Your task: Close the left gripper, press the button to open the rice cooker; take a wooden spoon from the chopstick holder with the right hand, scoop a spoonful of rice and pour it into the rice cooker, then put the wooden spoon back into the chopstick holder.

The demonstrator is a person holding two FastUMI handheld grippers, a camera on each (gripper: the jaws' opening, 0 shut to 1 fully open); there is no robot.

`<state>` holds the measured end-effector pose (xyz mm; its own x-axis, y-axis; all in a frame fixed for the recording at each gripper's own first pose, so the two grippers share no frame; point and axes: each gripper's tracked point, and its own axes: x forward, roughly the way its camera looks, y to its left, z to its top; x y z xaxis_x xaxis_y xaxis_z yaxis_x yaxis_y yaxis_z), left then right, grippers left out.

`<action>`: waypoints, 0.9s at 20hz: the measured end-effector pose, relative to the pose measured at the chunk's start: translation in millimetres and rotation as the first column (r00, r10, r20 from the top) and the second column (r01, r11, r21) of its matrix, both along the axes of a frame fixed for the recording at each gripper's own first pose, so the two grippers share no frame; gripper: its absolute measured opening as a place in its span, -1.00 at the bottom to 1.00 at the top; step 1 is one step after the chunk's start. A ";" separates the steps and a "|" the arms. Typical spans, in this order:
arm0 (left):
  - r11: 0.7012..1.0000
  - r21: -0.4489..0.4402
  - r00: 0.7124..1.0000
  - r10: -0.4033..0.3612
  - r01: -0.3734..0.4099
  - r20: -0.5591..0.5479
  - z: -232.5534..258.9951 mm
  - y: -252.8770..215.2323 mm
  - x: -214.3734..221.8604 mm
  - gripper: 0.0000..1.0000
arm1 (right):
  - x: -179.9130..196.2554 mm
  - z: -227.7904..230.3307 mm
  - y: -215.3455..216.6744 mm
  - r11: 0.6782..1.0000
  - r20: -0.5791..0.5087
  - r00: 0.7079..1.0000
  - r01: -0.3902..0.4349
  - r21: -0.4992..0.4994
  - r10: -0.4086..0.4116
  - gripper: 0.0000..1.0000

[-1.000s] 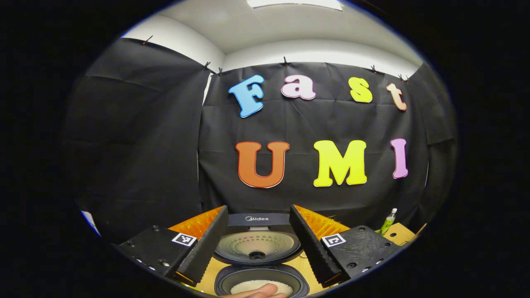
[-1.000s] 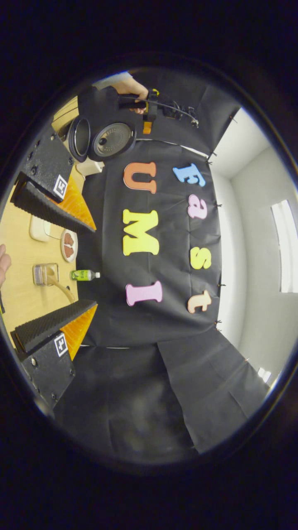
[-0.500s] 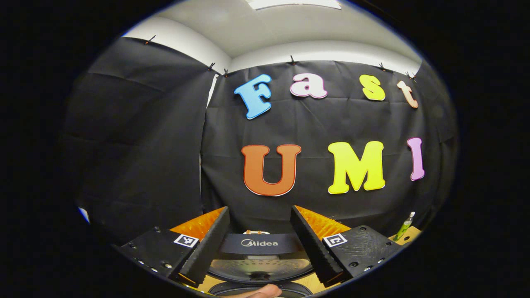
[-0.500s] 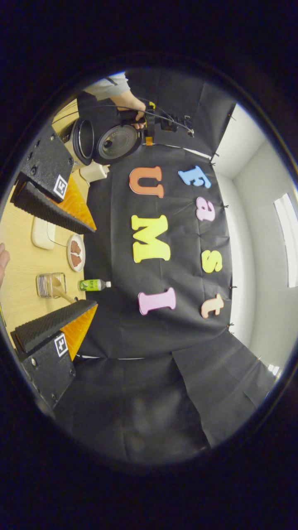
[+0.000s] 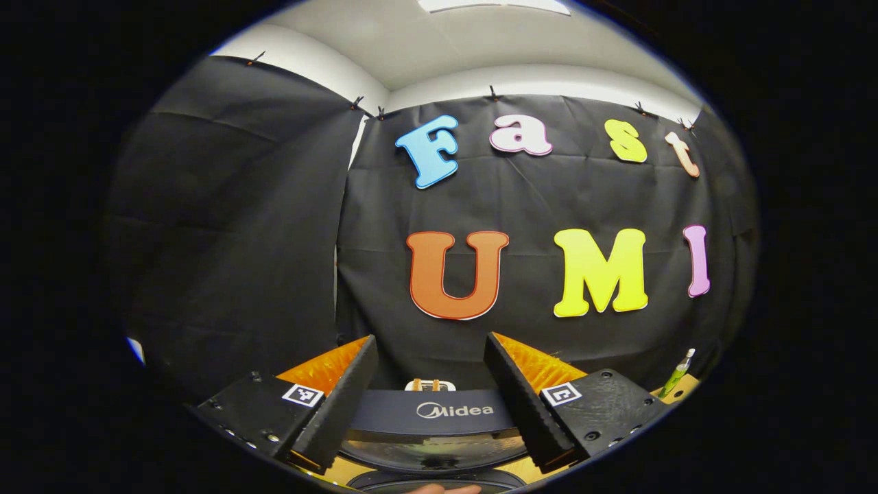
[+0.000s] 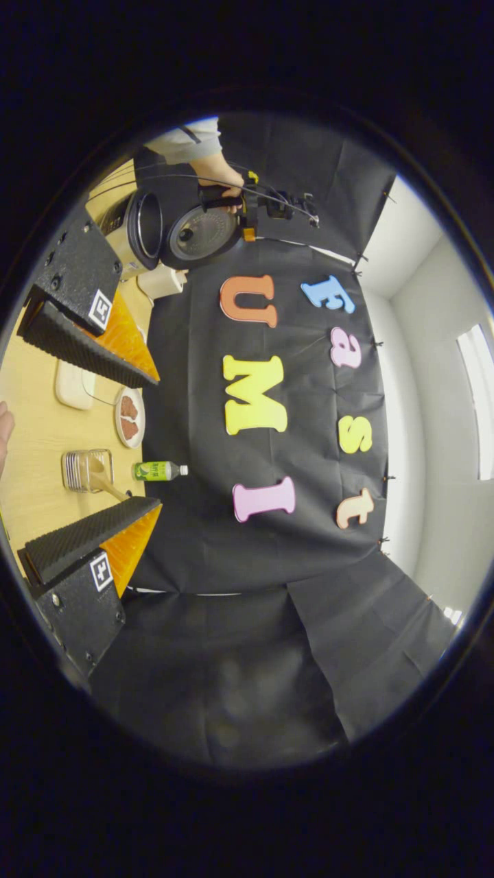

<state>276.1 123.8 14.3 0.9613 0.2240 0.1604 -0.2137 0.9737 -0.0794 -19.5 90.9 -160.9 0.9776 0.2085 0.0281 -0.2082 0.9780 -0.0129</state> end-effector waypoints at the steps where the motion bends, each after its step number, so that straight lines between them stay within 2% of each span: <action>1: 1.000 -0.002 1.000 0.000 0.000 -0.012 -2.4 -1.3 -4.2 0.99 | -1.8 -0.9 -1.0 1.000 -0.002 1.000 0.007 -0.012 -0.007 1.00; 5: 1.000 -0.004 0.999 -0.008 0.008 -0.043 -7.9 -6.7 -32.7 0.99 | -17.4 4.0 12.5 0.999 -0.004 0.999 -0.039 0.004 0.039 1.00; 8: 0.999 0.030 0.997 -0.036 0.038 -0.075 -8.6 -12.8 -46.5 0.99 | -29.0 6.0 18.4 0.997 -0.011 0.997 -0.073 0.013 0.073 1.00; 11: 0.999 -0.010 0.992 -0.050 0.049 -0.113 -9.3 -16.2 -48.1 0.99 | -37.7 12.1 18.6 0.998 0.000 0.998 -0.069 0.001 0.069 1.00; 18: 0.999 -0.011 0.982 -0.037 0.035 -0.185 -16.5 -21.5 -55.4 1.00 | -48.2 16.1 10.1 0.999 0.016 0.999 -0.052 0.003 0.052 1.00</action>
